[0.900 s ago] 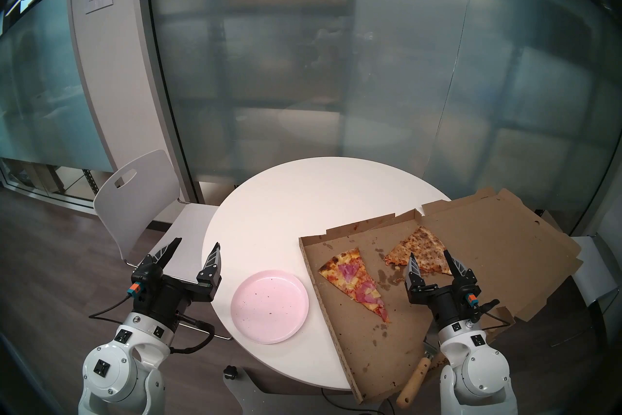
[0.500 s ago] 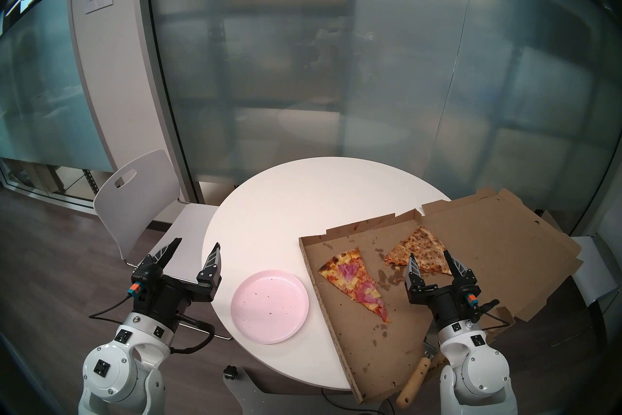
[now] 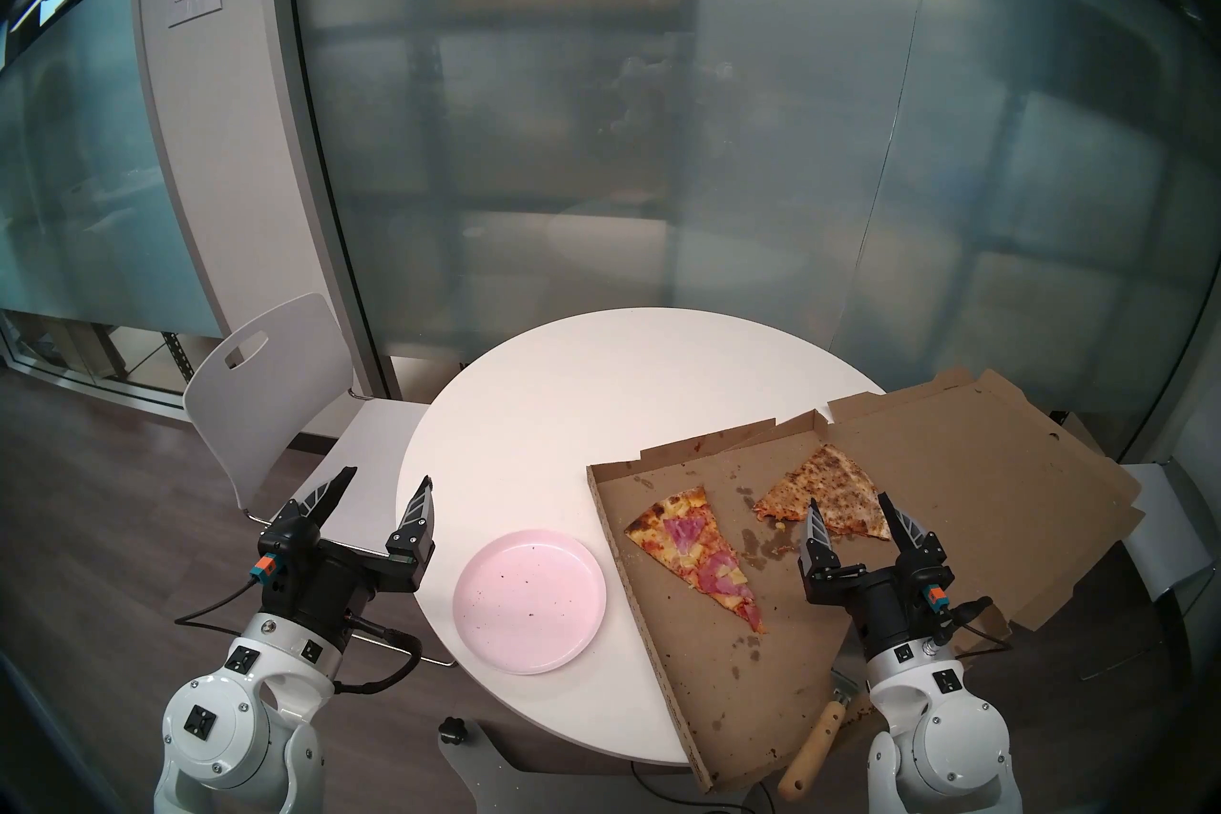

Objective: Put pizza slice onto the plate

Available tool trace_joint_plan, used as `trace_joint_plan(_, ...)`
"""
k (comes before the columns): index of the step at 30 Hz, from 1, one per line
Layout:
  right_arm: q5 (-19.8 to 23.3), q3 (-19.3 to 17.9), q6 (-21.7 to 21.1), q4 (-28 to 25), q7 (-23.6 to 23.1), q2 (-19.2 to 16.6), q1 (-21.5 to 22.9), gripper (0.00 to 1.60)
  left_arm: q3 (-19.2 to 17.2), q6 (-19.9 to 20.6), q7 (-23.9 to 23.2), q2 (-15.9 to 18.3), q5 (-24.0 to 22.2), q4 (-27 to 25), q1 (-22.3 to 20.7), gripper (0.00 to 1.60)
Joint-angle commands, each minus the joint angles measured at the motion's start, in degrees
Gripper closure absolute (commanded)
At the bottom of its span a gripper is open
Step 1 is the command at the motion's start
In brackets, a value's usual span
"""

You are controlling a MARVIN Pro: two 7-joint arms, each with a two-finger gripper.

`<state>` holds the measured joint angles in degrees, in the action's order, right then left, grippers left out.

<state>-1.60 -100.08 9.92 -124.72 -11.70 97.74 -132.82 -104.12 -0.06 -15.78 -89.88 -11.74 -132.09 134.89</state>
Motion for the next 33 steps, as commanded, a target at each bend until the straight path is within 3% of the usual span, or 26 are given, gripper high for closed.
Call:
trace_joint_plan(1, -0.2, 1.3, 2.3, -5.8, -1.7, 3.1, -6.8, 0.00, 0.0, -0.2, -0.1, 0.0, 0.0, -1.0, -0.1, 0.00)
trace_joint_plan(11, -0.3, 2.3, 5.8, -9.8, -4.3, 5.2, -14.2, 0.00, 0.0, -0.2, -0.1, 0.0, 0.0, -0.9, -0.2, 0.00)
trace_joint_plan(33, -0.1, 2.2, 13.9, -12.6, -9.6, 10.8, -29.1, 0.00, 0.0, -0.2, -0.1, 0.1, 0.0, -0.7, -0.3, 0.00)
